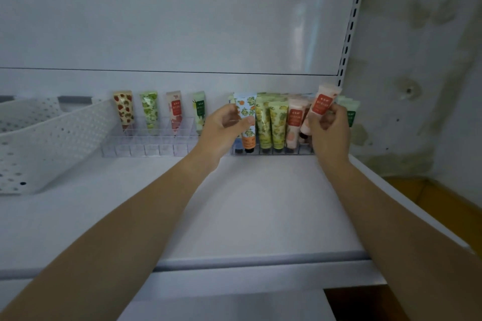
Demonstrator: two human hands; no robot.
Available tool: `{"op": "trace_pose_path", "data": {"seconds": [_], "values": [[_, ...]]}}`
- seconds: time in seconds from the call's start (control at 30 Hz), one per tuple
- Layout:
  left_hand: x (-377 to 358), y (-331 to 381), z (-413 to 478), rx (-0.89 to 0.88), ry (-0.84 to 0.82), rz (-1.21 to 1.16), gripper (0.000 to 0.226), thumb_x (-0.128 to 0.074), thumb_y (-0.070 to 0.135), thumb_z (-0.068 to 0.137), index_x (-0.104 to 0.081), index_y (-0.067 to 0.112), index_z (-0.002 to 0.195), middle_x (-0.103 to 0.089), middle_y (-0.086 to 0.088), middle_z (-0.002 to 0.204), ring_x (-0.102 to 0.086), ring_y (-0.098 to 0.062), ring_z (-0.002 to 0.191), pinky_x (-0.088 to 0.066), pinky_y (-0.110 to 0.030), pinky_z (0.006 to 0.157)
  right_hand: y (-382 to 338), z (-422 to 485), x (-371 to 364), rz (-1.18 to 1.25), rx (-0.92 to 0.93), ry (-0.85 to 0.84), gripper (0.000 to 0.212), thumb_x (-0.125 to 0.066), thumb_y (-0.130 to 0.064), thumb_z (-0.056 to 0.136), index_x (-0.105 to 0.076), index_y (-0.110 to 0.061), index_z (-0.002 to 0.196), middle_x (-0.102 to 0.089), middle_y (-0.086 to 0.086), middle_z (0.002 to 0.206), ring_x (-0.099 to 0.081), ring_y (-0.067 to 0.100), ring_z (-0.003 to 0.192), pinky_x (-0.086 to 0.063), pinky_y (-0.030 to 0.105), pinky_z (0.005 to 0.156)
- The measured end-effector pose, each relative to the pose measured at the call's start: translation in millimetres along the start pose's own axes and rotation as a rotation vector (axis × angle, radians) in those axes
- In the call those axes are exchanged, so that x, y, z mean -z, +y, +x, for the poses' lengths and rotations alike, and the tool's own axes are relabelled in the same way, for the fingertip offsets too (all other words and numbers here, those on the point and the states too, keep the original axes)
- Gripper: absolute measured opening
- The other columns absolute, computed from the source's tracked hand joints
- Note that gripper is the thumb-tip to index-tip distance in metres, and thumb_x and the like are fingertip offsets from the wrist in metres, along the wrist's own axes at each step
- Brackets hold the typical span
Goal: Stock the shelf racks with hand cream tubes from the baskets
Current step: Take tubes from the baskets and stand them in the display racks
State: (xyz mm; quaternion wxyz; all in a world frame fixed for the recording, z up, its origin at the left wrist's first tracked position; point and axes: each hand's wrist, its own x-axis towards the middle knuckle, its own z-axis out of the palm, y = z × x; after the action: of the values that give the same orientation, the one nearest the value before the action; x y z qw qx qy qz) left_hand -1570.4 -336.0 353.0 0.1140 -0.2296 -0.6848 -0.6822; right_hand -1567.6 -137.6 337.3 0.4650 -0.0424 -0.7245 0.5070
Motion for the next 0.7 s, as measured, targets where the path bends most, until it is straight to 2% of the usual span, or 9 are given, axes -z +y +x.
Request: {"op": "trace_pose_path", "data": {"seconds": [0.07, 0.17, 0.3, 0.47, 0.6, 0.67, 0.7], "values": [[0.0, -0.9, -1.2, 0.0, -0.01, 0.014, 0.01, -0.064, 0.013, 0.085, -0.061, 0.022, 0.087, -0.065, 0.005, 0.088, -0.061, -0.004, 0.08, -0.05, -0.021, 0.079, 5.0, 1.3, -0.5, -0.106, 0.019, -0.045, 0.021, -0.056, -0.018, 0.09, -0.053, -0.005, 0.106, -0.055, -0.002, 0.083, -0.049, 0.007, 0.069, -0.035, 0.007, 0.059], [1.4, -2.3, -2.3, -0.004, -0.016, 0.029, 0.012, -0.064, 0.014, 0.085, -0.061, 0.026, 0.085, -0.064, 0.005, 0.088, -0.062, -0.002, 0.078, -0.051, -0.02, 0.078, 11.2, 1.5, -2.9, -0.2, 0.059, -0.11, 0.018, -0.055, -0.014, 0.091, -0.054, -0.003, 0.104, -0.059, 0.015, 0.101, -0.054, 0.023, 0.086, -0.044, 0.03, 0.075], [2.7, -3.0, -0.8, -0.007, -0.018, 0.028, 0.014, -0.064, 0.015, 0.086, -0.061, 0.028, 0.085, -0.064, 0.005, 0.088, -0.061, 0.0, 0.076, -0.051, -0.015, 0.073, 12.5, 0.8, -3.7, -0.275, 0.052, -0.133, 0.03, -0.054, -0.015, 0.091, -0.05, -0.003, 0.118, -0.059, 0.015, 0.112, -0.057, 0.03, 0.101, -0.047, 0.046, 0.086], [1.9, -4.1, -1.3, 0.005, -0.028, 0.051, 0.011, -0.064, 0.017, 0.085, -0.062, 0.028, 0.086, -0.064, -0.001, 0.092, -0.061, -0.009, 0.082, -0.051, -0.026, 0.082, 11.8, 0.3, -5.0, -0.406, 0.035, -0.158, 0.031, -0.052, -0.015, 0.092, -0.047, -0.001, 0.119, -0.055, 0.018, 0.117, -0.054, 0.033, 0.104, -0.047, 0.043, 0.085], [2.5, -5.0, 0.1, 0.014, -0.003, 0.049, 0.011, -0.065, 0.019, 0.085, -0.061, 0.029, 0.086, -0.064, 0.003, 0.087, -0.061, -0.006, 0.078, -0.051, -0.026, 0.08, 2.4, -0.1, -4.9, -0.474, 0.078, -0.07, 0.039, -0.056, -0.02, 0.091, -0.045, -0.003, 0.124, -0.044, 0.017, 0.125, -0.05, 0.03, 0.11, -0.043, 0.039, 0.089], [3.0, -6.2, 2.1, 0.036, 0.038, 0.05, 0.014, -0.065, 0.02, 0.084, -0.057, 0.025, 0.094, -0.065, 0.006, 0.086, -0.061, -0.005, 0.078, -0.051, -0.022, 0.075, -8.8, -1.9, -5.8, -0.364, 0.165, -0.092, 0.029, -0.055, -0.024, 0.091, -0.051, -0.009, 0.116, -0.051, 0.007, 0.112, -0.053, 0.02, 0.098, -0.047, 0.036, 0.084], [3.2, -6.7, 3.0, 0.051, 0.058, 0.044, 0.02, -0.066, 0.021, 0.084, -0.054, 0.022, 0.099, -0.066, 0.005, 0.086, -0.062, -0.006, 0.078, -0.052, -0.021, 0.073, -13.8, -4.6, -7.5, -0.297, 0.213, -0.171, 0.022, -0.055, -0.027, 0.091, -0.053, -0.014, 0.109, -0.054, -0.001, 0.101, -0.053, 0.014, 0.088, -0.048, 0.033, 0.078]]}}
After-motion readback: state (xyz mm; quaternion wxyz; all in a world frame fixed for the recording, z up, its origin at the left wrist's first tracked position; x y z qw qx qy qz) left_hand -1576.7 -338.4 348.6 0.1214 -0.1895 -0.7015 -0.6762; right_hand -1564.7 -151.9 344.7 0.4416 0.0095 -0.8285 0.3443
